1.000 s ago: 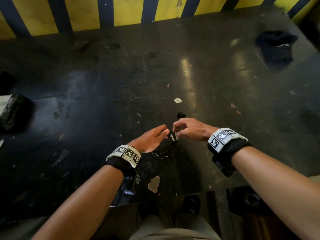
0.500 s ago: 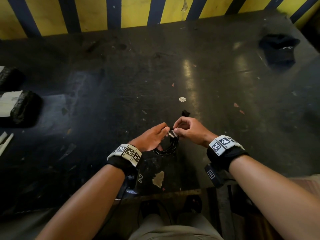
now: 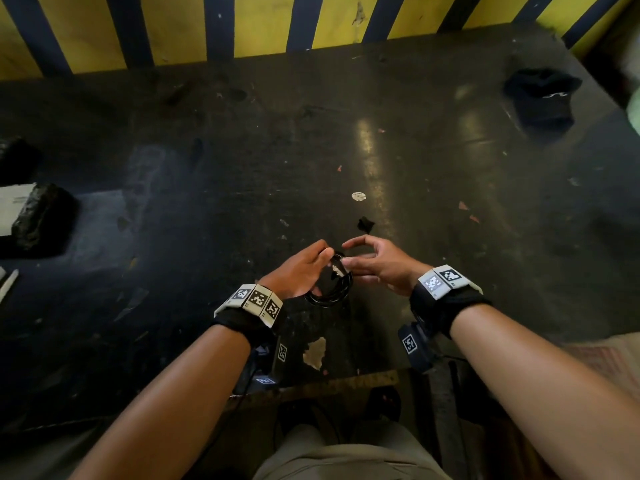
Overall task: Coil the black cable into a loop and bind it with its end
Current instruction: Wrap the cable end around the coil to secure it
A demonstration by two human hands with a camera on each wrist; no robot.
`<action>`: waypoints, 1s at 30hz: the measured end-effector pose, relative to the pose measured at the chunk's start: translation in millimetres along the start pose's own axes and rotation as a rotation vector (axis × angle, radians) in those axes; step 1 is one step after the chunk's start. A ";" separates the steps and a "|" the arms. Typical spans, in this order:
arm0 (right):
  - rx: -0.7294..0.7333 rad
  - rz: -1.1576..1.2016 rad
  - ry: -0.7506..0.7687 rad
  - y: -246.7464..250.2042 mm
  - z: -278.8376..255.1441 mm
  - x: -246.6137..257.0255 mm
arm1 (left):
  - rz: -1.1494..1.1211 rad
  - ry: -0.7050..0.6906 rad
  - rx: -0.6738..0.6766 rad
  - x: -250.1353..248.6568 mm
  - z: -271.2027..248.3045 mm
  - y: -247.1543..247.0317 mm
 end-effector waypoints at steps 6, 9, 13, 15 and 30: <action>0.001 -0.019 -0.018 -0.1 -6.5 -1.4 | 0.007 0.017 -0.003 -2.0 -0.3 -6.1; -0.014 -0.049 -0.021 0.6 -6.1 -2.2 | 0.018 0.025 -0.001 -1.6 0.9 -8.9; -0.077 -0.141 0.000 -1.5 -5.9 -2.3 | 0.061 0.005 -0.043 -6.6 1.3 -14.0; -0.123 -0.183 0.020 -2.2 -5.6 -2.1 | 0.058 0.015 -0.072 -8.2 2.8 -15.9; -0.226 -0.661 0.033 31.5 -3.3 -11.4 | -0.041 0.106 -0.003 -27.2 19.5 -27.5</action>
Point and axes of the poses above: each hand's wrist, its own z-axis towards the middle knuckle, its own y-axis out of the back of the hand, x = y × z, the point moved 2 cm from there along z, towards the middle knuckle, and after that the axes turned 8 degrees about y, right-handed, at the moved point
